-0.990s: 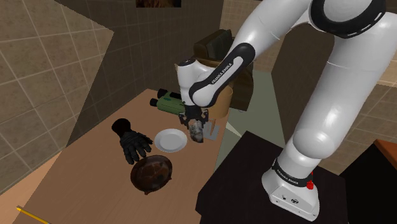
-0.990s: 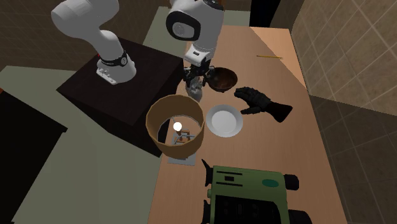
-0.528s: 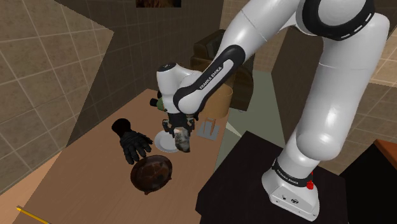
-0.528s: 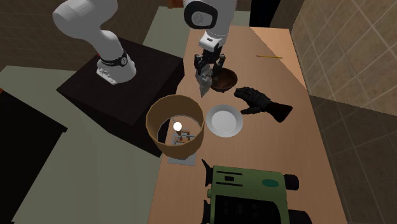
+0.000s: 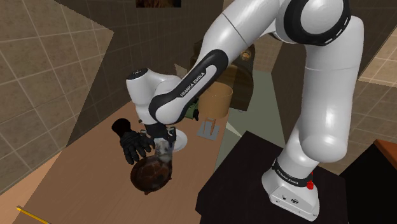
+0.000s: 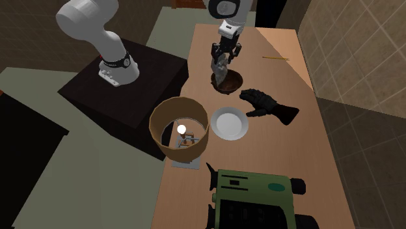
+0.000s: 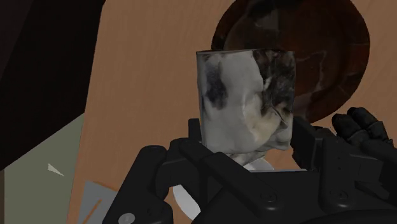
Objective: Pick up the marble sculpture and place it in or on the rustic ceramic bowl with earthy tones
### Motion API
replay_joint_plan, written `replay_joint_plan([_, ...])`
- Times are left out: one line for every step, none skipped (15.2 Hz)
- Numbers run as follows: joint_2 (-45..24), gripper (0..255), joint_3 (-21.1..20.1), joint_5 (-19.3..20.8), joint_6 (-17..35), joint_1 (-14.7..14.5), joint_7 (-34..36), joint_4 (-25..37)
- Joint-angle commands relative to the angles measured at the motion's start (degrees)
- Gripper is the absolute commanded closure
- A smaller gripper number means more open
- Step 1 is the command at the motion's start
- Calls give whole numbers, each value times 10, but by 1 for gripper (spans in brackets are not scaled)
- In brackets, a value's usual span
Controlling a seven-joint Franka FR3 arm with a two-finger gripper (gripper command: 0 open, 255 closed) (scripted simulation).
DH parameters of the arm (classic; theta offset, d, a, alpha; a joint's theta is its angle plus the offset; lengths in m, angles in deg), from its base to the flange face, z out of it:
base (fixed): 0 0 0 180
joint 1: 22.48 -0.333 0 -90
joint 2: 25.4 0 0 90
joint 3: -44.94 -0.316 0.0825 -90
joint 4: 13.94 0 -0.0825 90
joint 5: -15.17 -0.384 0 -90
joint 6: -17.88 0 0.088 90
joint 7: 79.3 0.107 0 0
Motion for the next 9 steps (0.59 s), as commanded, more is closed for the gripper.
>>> replay_joint_plan([-28, 255, -4, 6, -15, -21, 24, 38])
replay_joint_plan([-41, 255, -5, 8, -24, -31, 35, 57])
replay_joint_plan([-55, 255, -7, 11, -32, -42, 45, 77])
replay_joint_plan([-72, 255, -8, 14, -44, -55, 57, 103])
replay_joint_plan([-77, 255, -6, 17, -38, -56, 59, 103])
replay_joint_plan([-83, 255, -4, 20, -33, -58, 61, 102])
replay_joint_plan([-88, 255, -3, 23, -27, -59, 63, 102])
replay_joint_plan([-94, 255, -1, 26, -22, -60, 66, 102])
replay_joint_plan([-100, 255, 1, 29, -17, -62, 68, 102])
